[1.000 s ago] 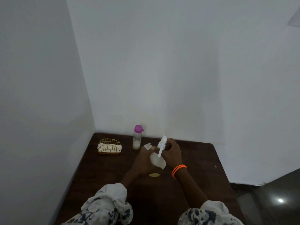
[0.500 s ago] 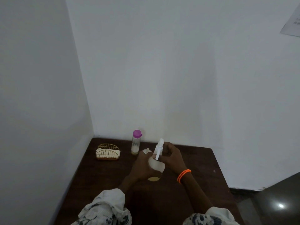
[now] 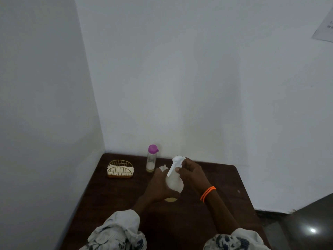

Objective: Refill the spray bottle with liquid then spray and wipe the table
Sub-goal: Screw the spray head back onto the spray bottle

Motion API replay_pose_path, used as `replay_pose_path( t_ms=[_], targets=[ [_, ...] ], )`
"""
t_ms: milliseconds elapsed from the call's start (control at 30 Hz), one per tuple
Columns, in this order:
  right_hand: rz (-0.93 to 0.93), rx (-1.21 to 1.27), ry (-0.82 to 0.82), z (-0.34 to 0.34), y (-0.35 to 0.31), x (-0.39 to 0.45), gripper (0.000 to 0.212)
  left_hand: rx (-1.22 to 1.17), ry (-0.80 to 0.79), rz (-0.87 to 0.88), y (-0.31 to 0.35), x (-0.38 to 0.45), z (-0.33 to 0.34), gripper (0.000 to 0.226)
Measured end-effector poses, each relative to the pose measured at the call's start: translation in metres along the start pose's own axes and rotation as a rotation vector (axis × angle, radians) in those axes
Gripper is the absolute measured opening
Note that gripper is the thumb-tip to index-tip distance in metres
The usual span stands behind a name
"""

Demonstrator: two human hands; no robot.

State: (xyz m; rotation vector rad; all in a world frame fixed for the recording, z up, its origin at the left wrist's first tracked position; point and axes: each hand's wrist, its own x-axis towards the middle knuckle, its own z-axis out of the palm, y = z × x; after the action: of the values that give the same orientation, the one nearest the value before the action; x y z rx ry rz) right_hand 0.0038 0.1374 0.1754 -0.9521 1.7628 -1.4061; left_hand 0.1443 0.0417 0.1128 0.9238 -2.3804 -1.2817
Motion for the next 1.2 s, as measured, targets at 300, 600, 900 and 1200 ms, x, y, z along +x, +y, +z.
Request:
replay_pose_path(
  t_ms=[300, 600, 900, 1200],
  targets=[
    [0.036, -0.12, 0.109, 0.005, 0.007, 0.004, 0.047, 0.024, -0.014, 0.048, -0.005, -0.001, 0.002, 0.106],
    [-0.107, -0.189, 0.17, 0.002, -0.001, 0.002, 0.042, 0.089, -0.036, 0.011, -0.007, 0.001, 0.001, 0.109],
    [-0.048, -0.136, 0.106, -0.002, -0.003, 0.005, 0.051, 0.07, -0.023, 0.006, -0.007, 0.001, 0.005, 0.106],
    [0.075, -0.052, 0.294, 0.017, 0.013, 0.003, 0.099, 0.084, -0.042, -0.039, -0.006, -0.003, 0.009, 0.112]
  ],
)
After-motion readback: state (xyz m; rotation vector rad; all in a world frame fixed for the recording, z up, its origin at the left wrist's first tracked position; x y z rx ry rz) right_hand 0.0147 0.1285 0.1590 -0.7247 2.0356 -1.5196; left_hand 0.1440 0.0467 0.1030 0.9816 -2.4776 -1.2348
